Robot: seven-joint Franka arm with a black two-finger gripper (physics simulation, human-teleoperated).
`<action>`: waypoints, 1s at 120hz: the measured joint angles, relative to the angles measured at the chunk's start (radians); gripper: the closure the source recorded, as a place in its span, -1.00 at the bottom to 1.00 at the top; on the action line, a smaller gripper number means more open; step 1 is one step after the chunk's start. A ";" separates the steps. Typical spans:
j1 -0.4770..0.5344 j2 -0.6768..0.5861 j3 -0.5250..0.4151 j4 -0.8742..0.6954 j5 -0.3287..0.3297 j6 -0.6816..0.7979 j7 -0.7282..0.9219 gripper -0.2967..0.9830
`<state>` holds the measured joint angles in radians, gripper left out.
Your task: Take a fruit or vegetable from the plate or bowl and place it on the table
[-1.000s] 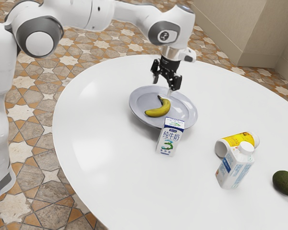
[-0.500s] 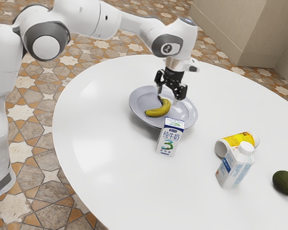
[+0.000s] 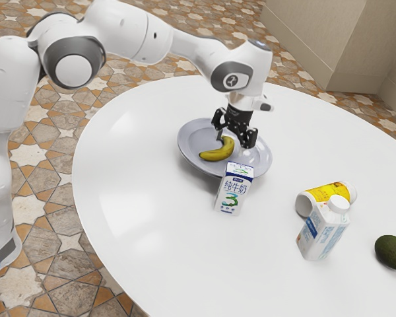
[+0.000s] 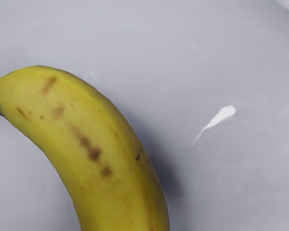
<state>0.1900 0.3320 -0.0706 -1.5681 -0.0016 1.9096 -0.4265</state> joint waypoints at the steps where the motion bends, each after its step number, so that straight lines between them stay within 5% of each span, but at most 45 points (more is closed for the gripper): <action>1: 0.000 0.001 0.000 0.000 0.000 0.000 -0.001 -0.54; 60: 0.000 0.046 0.000 0.001 0.000 0.018 -0.025 -0.52; 97: -0.001 0.048 0.000 0.000 0.001 0.022 -0.049 0.17; 120: 0.007 0.015 0.027 0.047 0.007 -0.001 -0.059 0.28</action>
<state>0.1966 0.3474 -0.0438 -1.5212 0.0058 1.9083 -0.4857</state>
